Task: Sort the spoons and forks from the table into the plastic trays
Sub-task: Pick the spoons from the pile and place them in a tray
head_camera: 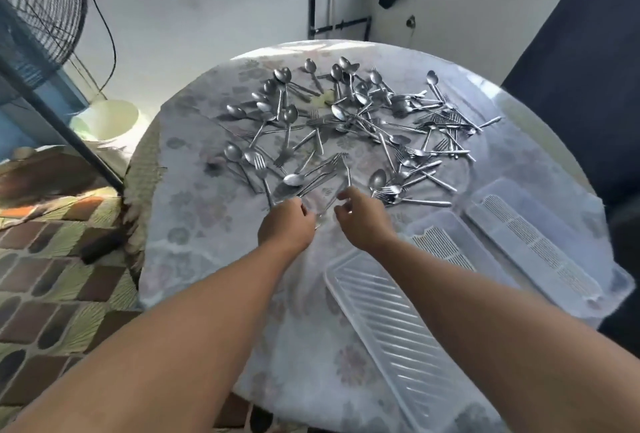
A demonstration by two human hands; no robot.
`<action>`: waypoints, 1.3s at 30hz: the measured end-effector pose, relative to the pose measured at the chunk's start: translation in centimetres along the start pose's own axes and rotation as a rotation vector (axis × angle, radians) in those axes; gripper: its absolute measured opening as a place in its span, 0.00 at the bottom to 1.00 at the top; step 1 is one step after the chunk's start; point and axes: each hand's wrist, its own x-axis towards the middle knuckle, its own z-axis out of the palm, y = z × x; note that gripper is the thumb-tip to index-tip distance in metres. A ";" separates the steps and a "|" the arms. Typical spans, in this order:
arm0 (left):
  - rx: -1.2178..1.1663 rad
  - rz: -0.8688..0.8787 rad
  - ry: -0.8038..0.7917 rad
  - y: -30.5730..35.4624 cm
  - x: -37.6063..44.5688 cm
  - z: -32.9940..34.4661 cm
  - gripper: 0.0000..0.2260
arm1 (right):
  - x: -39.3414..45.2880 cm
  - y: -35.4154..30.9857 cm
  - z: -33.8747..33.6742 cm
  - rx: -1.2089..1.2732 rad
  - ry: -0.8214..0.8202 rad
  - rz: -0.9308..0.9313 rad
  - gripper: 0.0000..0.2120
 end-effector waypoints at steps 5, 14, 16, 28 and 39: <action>-0.046 -0.081 -0.011 1.5 4.1 1.0 0.17 | 3.1 1.7 -1.4 -0.092 0.078 0.109 0.14; -0.154 -0.591 0.140 1.6 10.7 2.4 0.30 | 10.4 5.2 -2.8 -0.343 0.134 0.212 0.19; -0.155 -0.636 0.132 1.3 11.6 3.1 0.28 | 11.5 5.6 -2.7 -0.418 0.113 0.250 0.22; -0.496 -0.768 0.289 -1.0 16.1 6.5 0.31 | 13.4 3.8 -0.8 -0.177 0.151 0.098 0.08; -0.649 -0.509 0.464 0.0 13.7 -0.6 0.07 | 14.0 -2.5 1.9 0.202 0.151 -0.135 0.09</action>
